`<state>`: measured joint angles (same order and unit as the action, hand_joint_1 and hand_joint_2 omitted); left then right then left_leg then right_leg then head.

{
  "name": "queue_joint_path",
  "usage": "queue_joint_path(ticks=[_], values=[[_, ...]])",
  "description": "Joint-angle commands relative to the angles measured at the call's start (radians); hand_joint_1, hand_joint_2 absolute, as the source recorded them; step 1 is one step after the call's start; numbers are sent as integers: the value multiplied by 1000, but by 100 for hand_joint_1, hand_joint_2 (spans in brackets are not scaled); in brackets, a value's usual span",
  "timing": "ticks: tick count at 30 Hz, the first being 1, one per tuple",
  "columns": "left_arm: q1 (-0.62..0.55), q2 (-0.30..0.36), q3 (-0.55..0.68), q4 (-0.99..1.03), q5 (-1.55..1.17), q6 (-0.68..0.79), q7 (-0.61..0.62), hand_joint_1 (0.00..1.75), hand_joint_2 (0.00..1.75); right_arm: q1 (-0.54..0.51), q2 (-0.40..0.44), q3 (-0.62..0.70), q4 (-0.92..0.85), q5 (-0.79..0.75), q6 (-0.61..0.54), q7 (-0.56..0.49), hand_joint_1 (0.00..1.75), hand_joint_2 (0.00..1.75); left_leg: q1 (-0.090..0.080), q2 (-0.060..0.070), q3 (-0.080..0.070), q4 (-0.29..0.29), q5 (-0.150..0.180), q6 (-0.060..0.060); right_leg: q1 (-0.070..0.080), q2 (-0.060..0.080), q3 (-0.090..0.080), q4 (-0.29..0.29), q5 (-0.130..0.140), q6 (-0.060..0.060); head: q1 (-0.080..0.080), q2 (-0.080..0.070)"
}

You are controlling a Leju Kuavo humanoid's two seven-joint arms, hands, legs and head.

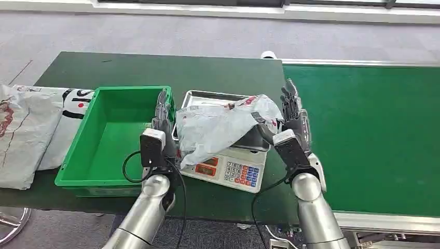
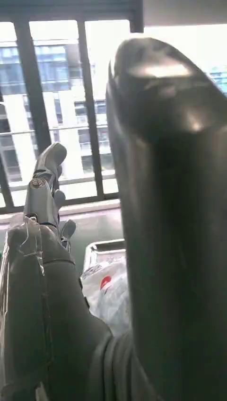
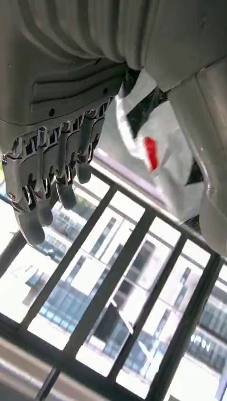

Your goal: Moved the parcel from conveyor to table for the left to box.

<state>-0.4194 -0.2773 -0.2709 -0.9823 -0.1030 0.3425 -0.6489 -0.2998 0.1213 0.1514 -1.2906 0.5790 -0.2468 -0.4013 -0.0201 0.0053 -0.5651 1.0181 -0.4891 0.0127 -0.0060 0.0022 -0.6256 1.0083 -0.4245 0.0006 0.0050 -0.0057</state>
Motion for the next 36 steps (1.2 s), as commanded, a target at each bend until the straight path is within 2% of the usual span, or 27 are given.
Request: queue_joint_path(ticks=[1,15,19,20,28,29,33,36], values=[[36,33,-45,-38,-57,-58,60,0,0,63,-79,11,-201,-28,-15,8,0,175,1,-1,2,-2,0,-3,0,-1,2,-2,0,0,0,0],[23,23,-44,-6,-110,-95,63,0,0,81,-70,5,-194,-16,-41,3,0,175,1,-1,1,-1,0,-2,1,-1,2,-1,0,0,0,0],[-16,48,-138,29,-308,-99,128,0,0,93,-69,4,-234,-10,-46,-1,0,175,1,-2,1,-1,1,-3,1,-2,2,-1,0,0,0,0],[-39,64,-215,62,-481,-91,175,0,0,94,-71,4,-253,-12,-40,-8,0,175,1,-3,2,-1,1,-3,1,-3,2,-1,0,0,0,0],[-40,41,-242,130,-632,-48,193,0,0,94,-76,-3,-280,-20,-30,-15,0,175,1,-1,2,-2,0,-3,0,-1,3,-2,0,0,0,0],[-47,49,-270,140,-678,-49,188,0,175,93,-76,-4,-284,-26,-31,-23,0,175,1,-1,2,-1,0,-2,0,-1,2,-1,0,0,0,0],[-68,27,-338,231,-789,-118,168,0,175,113,-91,-19,-347,-66,-57,-54,0,175,1,-3,2,-2,1,-3,0,-3,3,-2,0,0,0,0],[-98,9,-362,311,-817,-128,151,0,175,175,-100,-34,-413,-88,-74,-84,0,175,1,-4,2,-1,1,-2,0,-4,3,-2,-1,0,0,0]])
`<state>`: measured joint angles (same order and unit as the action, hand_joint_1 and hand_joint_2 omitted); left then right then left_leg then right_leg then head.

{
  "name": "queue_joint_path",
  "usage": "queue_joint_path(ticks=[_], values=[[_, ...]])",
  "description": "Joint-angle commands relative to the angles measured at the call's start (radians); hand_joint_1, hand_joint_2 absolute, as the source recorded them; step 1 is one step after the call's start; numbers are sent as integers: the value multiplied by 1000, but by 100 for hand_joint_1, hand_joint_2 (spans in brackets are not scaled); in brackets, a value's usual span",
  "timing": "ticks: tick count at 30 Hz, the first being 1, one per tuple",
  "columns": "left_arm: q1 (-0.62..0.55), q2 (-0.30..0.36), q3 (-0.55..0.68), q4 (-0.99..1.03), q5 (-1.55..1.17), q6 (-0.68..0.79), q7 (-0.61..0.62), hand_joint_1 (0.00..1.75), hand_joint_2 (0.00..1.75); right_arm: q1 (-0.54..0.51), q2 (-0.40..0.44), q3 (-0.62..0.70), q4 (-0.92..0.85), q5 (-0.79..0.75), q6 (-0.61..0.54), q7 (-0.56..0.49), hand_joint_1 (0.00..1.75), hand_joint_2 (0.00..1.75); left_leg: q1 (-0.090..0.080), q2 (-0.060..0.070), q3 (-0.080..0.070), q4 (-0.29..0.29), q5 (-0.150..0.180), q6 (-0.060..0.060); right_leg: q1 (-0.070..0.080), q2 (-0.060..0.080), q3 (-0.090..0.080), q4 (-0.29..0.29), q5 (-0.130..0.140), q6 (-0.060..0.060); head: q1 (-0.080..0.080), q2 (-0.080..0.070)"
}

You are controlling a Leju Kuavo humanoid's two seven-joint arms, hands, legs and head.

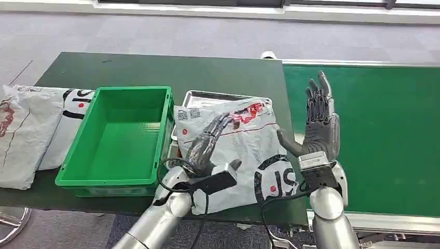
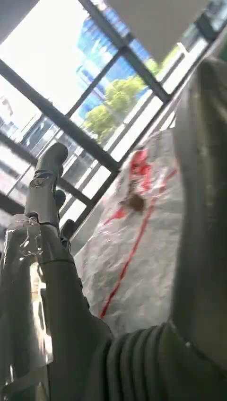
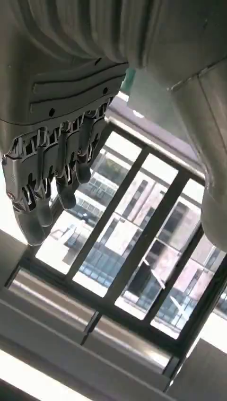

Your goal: Moved the parcel from conveyor to table for the left to box.

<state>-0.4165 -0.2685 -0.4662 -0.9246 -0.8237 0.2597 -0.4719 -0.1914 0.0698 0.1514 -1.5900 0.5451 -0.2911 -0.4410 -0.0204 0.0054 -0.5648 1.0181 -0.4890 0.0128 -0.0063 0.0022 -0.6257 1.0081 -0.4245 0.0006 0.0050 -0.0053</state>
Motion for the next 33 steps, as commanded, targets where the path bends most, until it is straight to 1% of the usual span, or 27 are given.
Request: queue_joint_path(ticks=[1,5,6,9,17,19,22,25,27,28,30,33], values=[[-107,-4,-165,267,-95,-39,-30,0,175,78,-50,-34,-125,-56,-31,-48,0,175,1,-7,2,-2,1,-3,1,-6,5,-3,-1,0,0,0],[-109,-2,-164,268,-95,-40,-30,0,175,77,-48,-33,-125,-56,-31,-48,0,175,1,-2,1,-1,0,-2,0,-2,2,-1,0,0,0,0],[-109,-2,-164,268,-95,-40,-30,0,175,77,-48,-33,-125,-56,-31,-48,0,175,1,-2,2,-2,0,-3,1,-2,3,-2,0,0,0,0],[-109,-2,-164,267,-95,-41,-30,0,175,74,-46,-32,-124,-56,-31,-48,0,175,1,-1,1,0,0,-2,0,-2,1,-1,0,0,0,0],[-109,-2,-164,267,-95,-41,-30,0,175,74,-46,-32,-124,-56,-31,-48,0,175,1,-1,1,0,0,-2,1,-1,1,-1,0,0,0,0],[-114,-8,-173,273,-98,-64,-38,0,175,97,-36,-31,-148,-52,-40,-53,0,175,1,-1,1,-1,0,-2,1,-1,2,-1,0,0,0,0],[-133,-32,-188,307,-107,-90,-40,0,175,171,-35,-24,-227,-35,-57,-57,0,175,1,-4,1,-1,0,-2,0,-4,2,-1,-1,0,0,0],[-133,-49,-173,332,-91,-91,-46,0,175,200,-36,-16,-255,-26,-61,-64,0,175,1,-4,1,-1,0,-2,1,-4,2,-1,-1,0,0,0],[-156,-81,-109,407,-49,-10,-36,0,175,193,-28,5,-256,0,-71,-61,0,175,1,-3,2,-1,-1,-3,0,-2,3,-1,-1,0,0,0],[-162,-81,-79,409,-27,83,-12,0,175,176,-22,18,-250,15,-77,-53,0,175,1,-2,0,0,-1,-1,0,-1,1,0,-1,1,0,0],[-175,-81,-42,402,31,185,-41,0,175,150,-20,41,-236,36,-92,-33,0,175,1,0,0,0,-1,-1,0,0,1,0,-1,0,0,0],[-196,-79,1,379,61,285,-53,0,175,131,-26,58,-213,39,-109,-25,0,175,2,1,3,-3,0,-5,1,1,3,-4,1,0,0,0]])
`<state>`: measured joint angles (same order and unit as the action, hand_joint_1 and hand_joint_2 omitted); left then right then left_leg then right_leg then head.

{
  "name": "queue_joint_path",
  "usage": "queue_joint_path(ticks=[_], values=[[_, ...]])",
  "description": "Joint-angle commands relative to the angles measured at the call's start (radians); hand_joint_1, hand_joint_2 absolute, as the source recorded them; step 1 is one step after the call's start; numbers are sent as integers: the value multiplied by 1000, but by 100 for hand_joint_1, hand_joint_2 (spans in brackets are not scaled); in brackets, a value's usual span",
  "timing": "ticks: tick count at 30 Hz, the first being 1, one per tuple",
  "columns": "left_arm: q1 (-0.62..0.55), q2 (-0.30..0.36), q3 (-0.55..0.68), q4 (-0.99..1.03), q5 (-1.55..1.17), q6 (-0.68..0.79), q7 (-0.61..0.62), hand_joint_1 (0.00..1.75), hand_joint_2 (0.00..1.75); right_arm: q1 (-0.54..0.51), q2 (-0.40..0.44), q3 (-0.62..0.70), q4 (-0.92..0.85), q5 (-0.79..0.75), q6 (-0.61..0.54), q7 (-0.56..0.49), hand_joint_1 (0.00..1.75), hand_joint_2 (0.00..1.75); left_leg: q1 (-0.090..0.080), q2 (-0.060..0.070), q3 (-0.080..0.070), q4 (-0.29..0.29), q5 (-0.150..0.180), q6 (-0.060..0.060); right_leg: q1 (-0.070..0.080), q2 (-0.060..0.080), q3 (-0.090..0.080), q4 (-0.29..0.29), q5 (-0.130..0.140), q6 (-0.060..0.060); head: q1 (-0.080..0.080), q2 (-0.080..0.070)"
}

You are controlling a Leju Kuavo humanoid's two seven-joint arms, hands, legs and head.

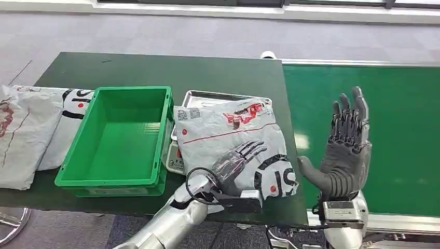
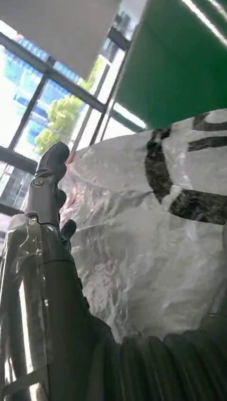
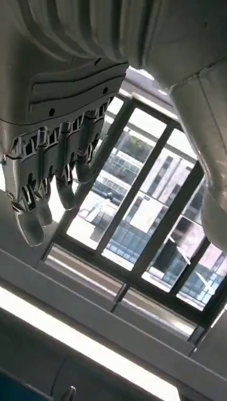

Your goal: Moved the parcel from conveyor to table for the left to box.

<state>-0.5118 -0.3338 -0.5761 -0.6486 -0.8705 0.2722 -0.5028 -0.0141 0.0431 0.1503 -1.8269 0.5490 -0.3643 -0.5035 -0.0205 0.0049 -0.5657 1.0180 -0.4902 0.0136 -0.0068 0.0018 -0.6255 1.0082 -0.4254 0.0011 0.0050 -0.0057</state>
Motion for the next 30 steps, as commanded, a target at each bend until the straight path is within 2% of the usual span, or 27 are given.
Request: queue_joint_path(ticks=[1,3,5,11,21,30], values=[[-111,-9,120,99,79,348,-9,0,175,-56,-5,70,39,35,-46,38,0,175,1,2,0,1,0,-2,1,2,0,0,1,0,0,0],[-122,-4,116,99,9,423,43,0,175,-72,-9,85,66,35,-63,39,0,175,1,2,-1,0,0,-3,1,2,0,0,1,0,0,0],[-110,-15,108,117,-100,426,117,0,175,-100,1,106,91,37,-72,42,0,175,2,2,1,-1,1,-4,1,3,1,-2,2,-1,0,0],[-97,-15,64,161,-104,426,157,0,175,-105,9,130,66,82,-68,82,0,175,1,1,3,-2,1,-3,1,1,3,-1,1,0,0,0],[-94,-15,42,183,-124,420,182,0,175,-110,10,130,67,88,-58,87,0,175,1,0,2,-1,1,-4,1,1,2,-1,1,0,0,0],[-101,-15,-29,231,-180,262,253,0,175,-127,18,116,71,85,-17,78,0,175,2,0,3,-2,1,-4,1,0,3,-2,1,0,0,0]])
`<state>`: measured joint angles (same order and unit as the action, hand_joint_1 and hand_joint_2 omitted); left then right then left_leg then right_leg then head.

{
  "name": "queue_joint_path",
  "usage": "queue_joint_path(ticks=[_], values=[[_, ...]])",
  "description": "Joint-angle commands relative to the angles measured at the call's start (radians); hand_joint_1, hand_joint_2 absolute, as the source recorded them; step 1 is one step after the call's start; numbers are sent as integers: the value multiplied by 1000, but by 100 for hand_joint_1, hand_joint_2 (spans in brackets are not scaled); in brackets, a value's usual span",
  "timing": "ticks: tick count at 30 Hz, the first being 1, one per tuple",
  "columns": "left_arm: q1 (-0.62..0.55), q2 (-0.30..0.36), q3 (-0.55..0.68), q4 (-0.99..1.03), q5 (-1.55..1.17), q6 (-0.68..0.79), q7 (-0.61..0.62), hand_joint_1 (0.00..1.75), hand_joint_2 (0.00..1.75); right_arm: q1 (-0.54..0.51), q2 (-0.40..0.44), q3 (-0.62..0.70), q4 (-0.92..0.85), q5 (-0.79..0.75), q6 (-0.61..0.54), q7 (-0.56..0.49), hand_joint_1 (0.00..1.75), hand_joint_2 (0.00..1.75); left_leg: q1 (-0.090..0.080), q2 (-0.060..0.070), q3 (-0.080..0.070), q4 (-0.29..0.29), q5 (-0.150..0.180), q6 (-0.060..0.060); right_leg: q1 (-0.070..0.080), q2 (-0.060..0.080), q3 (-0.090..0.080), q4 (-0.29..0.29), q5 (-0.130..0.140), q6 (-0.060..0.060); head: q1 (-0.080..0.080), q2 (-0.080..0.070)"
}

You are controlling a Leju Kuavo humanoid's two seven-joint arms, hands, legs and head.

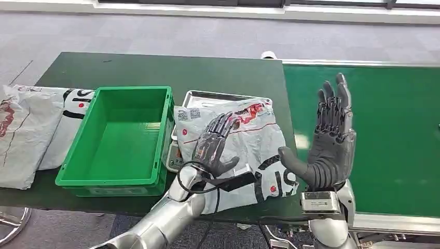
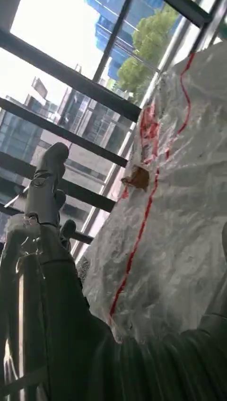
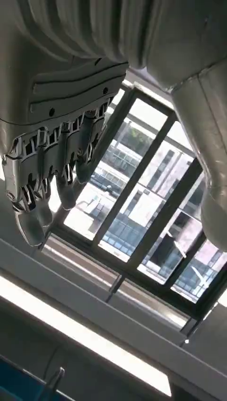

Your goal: Moved the parcel from conveyor to table for the left to box.

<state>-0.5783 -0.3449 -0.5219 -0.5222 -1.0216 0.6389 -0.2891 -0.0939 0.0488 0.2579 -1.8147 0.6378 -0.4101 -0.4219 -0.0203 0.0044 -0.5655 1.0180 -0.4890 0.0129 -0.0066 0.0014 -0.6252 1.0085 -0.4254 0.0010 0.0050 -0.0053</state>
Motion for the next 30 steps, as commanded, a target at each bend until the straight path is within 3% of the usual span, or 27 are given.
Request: queue_joint_path(ticks=[1,9,24,25,30], values=[[-34,-4,-86,110,-35,-115,49,0,175,-60,16,8,65,-6,40,-3,0,175,1,1,1,-1,0,-2,1,1,1,-1,0,0,0,0],[-44,-4,-87,162,-99,-228,95,0,175,-107,40,7,97,6,75,-2,0,175,1,1,1,-1,0,-2,0,1,1,-1,1,0,0,0],[-21,2,-8,131,-147,-173,73,0,175,-152,56,7,124,-4,99,-8,0,175,1,2,2,-2,0,-3,1,2,2,-2,1,0,0,0],[-18,2,-2,123,-151,-159,66,169,175,-152,55,7,125,-5,99,-8,0,175,1,2,1,-1,0,-2,0,2,1,-1,1,0,0,0],[-7,6,38,109,-183,-144,51,175,175,-154,57,10,128,-9,100,-14,0,175,1,2,3,-2,0,-3,1,2,2,-2,1,0,0,0]])
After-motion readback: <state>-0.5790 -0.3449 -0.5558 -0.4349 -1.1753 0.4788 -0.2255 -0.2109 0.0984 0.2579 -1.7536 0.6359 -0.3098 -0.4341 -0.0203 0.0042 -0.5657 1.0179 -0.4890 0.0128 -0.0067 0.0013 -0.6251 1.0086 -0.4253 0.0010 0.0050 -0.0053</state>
